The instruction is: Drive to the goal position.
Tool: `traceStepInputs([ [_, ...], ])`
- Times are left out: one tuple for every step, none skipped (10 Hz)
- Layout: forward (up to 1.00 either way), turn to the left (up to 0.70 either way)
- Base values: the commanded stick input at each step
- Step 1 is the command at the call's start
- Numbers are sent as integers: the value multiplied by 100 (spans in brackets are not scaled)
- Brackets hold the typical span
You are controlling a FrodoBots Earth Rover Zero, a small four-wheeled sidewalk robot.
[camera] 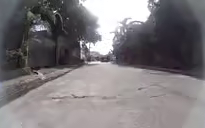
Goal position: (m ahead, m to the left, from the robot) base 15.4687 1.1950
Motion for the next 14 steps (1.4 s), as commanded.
traceStepInputs([
  [100,7],
  [100,7],
  [100,5],
  [100,3],
  [100,1],
  [100,0],
  [100,0],
  [100,0],
  [100,0],
  [100,0],
  [100,0],
  [100,0],
  [100,4],
  [100,2],
])
